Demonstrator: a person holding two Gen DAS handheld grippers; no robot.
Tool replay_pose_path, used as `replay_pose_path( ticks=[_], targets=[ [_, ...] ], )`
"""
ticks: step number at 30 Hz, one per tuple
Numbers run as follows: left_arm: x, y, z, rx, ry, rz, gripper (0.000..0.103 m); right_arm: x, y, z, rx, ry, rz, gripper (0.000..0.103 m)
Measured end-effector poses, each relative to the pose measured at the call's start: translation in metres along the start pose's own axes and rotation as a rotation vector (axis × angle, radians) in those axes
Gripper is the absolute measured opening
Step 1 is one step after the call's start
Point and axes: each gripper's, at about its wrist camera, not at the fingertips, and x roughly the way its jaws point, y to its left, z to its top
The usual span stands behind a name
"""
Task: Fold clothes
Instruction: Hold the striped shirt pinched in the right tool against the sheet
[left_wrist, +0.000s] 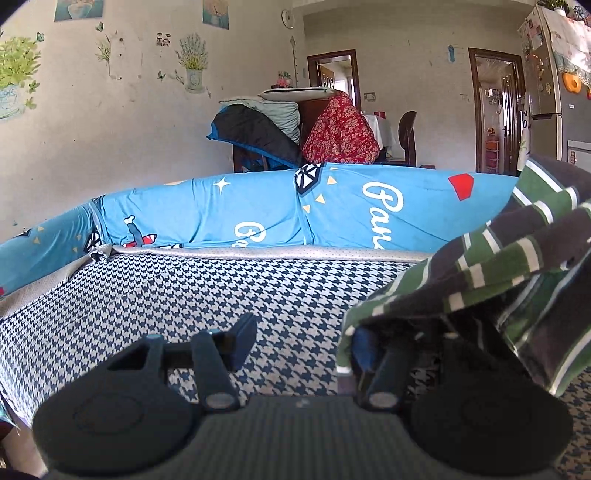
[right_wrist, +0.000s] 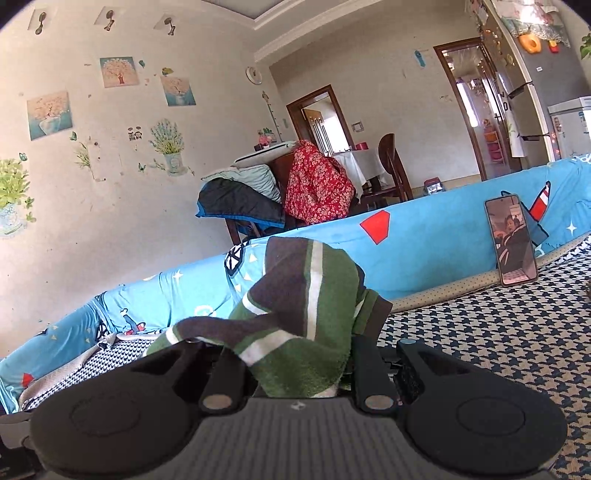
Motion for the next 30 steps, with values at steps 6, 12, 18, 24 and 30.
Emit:
replay_pose_path(
  ticks=[6, 12, 18, 24, 30],
  targets=[
    [-0.02, -0.001, 0.006, 0.007, -0.031, -0.005, 0.052, -0.019, -0.005, 0.004, 0.027, -0.039, 0.015, 0.018],
    [-0.032, 0.0, 0.013, 0.0, -0.049, -0.008, 0.052, -0.03, -0.006, 0.007, 0.044, -0.062, 0.024, 0.018],
    [-0.036, -0.002, 0.014, 0.007, -0.059, -0.013, 0.052, -0.035, -0.008, 0.008, 0.063, -0.072, 0.023, 0.018],
    [-0.033, -0.003, 0.016, 0.009, -0.069, -0.021, 0.052, -0.033, -0.01, 0.011, 0.078, -0.078, 0.02, 0.018],
    [-0.033, -0.002, 0.022, 0.003, -0.088, -0.033, 0.053, -0.032, -0.01, 0.018, 0.096, -0.107, 0.027, 0.018]
  ],
)
